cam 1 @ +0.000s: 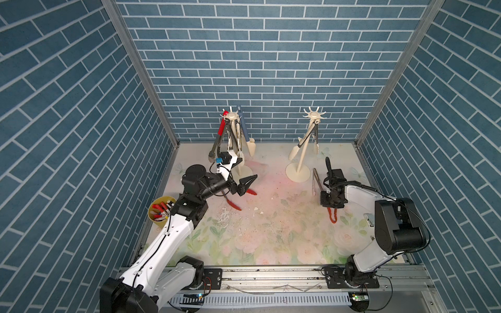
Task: Hang food tongs on kitchen utensil racks
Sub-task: Adjust the food tongs at the center of the board.
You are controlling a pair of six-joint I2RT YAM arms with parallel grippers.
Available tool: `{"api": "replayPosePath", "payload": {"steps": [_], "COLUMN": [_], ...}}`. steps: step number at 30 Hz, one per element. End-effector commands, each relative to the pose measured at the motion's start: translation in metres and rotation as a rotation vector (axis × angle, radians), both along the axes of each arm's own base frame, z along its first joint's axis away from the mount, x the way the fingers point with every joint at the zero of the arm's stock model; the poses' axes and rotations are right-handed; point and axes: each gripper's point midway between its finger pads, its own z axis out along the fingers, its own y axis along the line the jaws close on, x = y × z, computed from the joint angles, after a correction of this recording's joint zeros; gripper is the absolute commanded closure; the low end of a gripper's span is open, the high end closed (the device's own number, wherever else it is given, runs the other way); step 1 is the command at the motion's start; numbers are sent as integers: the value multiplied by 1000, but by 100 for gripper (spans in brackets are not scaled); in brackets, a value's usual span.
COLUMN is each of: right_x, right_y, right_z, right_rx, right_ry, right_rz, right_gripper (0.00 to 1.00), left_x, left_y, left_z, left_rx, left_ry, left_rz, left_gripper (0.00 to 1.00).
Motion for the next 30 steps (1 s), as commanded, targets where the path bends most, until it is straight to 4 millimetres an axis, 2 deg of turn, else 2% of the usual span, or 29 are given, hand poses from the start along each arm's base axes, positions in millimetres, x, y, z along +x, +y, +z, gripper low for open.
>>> {"api": "replayPosePath", "payload": {"steps": [1,7,16,25,30], "right_x": [-2,-1,-2,-23,-40], "right_y": [-3,-5,-1,26,49], "right_z": [-2,4,41,61,66], "right_rx": [-23,-39,-20,-29,-70], "right_ry": [37,24,-43,-17,11], "right_rz": [3,9,42,207,355], "right_gripper": [79,93,99,100,100], "left_x": [-3,-3,-3,-5,-4], "left_y": [0,0,0,0,0], "left_z": [4,4,4,7,5], "left_rx": [-3,-2,0,-4,-3], "left_ry": [-10,-10,-10,-19,-15], "left_rz": [-3,-4,-4,-4,-6], "left_gripper": [1,1,1,1,1]}}
